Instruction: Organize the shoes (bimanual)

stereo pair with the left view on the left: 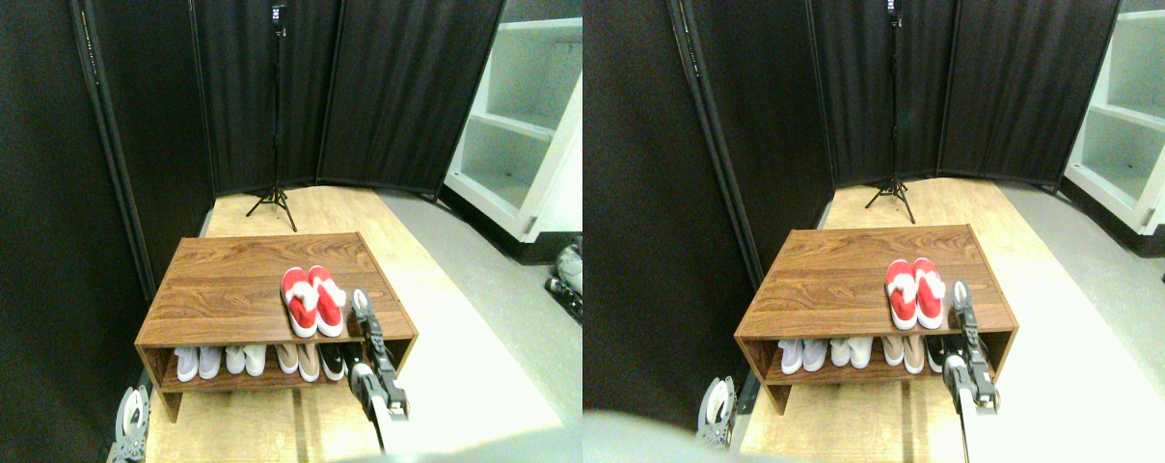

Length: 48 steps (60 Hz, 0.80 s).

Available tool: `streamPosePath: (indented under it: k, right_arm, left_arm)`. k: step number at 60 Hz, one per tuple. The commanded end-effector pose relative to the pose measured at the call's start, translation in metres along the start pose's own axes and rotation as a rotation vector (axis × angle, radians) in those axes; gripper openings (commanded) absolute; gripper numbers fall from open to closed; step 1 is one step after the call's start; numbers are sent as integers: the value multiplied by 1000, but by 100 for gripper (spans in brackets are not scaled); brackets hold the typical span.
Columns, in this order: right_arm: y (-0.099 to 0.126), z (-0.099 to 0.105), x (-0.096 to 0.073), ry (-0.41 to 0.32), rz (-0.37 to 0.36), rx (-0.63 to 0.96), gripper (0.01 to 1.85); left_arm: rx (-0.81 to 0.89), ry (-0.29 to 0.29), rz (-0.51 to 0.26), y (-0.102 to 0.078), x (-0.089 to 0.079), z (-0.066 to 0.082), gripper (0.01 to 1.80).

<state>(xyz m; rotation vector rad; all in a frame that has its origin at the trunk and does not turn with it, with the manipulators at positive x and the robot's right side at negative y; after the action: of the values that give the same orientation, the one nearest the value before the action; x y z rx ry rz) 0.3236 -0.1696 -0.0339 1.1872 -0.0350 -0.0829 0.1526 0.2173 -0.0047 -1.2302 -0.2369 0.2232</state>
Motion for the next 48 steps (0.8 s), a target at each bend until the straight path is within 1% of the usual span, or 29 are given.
streamPosePath:
  k: [1, 3, 5, 7, 8, 9, 10, 11, 12, 14, 17, 20, 22, 24, 25, 30, 36, 40, 45, 48]
  right_arm:
    - [33, 17, -11, -33, 152, 50, 1]
    - [37, 23, -17, -39, 184, 39, 1]
    - [44, 29, -25, -37, 248, 1, 1]
    - [49, 33, -31, -22, 278, 21, 1]
    - [49, 33, -31, -22, 278, 21, 1]
    - [53, 36, -36, -11, 300, 33, 1]
    - [53, 36, -36, -11, 300, 33, 1]
    - [56, 37, -39, -8, 325, 15, 1]
    - [57, 38, -40, -7, 332, 11, 1]
    - [60, 39, -45, 2, 326, 34, 1]
    - [64, 39, -53, 24, 335, 47, 1]
    - [64, 39, -57, 29, 337, 47, 1]
    - [65, 38, -60, 52, 340, 56, 1]
    - [65, 38, -60, 55, 343, 50, 1]
    - [64, 37, -63, 72, 355, 59, 1]
    - [63, 35, -67, 81, 342, 59, 1]
    - [61, 34, -69, 94, 339, 62, 1]
    - [61, 33, -70, 103, 335, 66, 1]
    - [62, 31, -71, 112, 357, 41, 1]
    - [62, 30, -71, 113, 350, 44, 1]
  left_arm:
    - [4, -11, -45, -6, 3, -1, 1]
    - [-2, -16, -42, -7, 3, -1, 1]
    - [-6, -10, -42, -7, 4, -2, 1]
    - [-6, -8, -40, -7, 5, -3, 1]
    - [-6, -8, -40, -7, 5, -3, 1]
    - [-9, -6, -37, -7, 6, -3, 1]
    - [-9, -6, -37, -7, 6, -3, 1]
    - [-9, -3, -35, -8, 6, -4, 1]
    - [-8, -2, -35, -8, 6, -4, 1]
    - [-1, 2, -37, -8, 7, -5, 1]
    - [2, 12, -40, -10, 9, -7, 1]
    - [6, 16, -42, -10, 9, -8, 1]
    - [9, 18, -42, -11, 10, -9, 1]
    - [10, 17, -41, -11, 10, -9, 1]
    - [8, 16, -38, -11, 10, -10, 1]
    - [9, 24, -39, -12, 11, -12, 1]
    - [26, 14, -40, -13, 11, -13, 1]
    - [12, 21, -37, -13, 10, -13, 1]
    - [20, 20, -41, -13, 10, -13, 1]
    - [14, 18, -41, -13, 10, -13, 1]
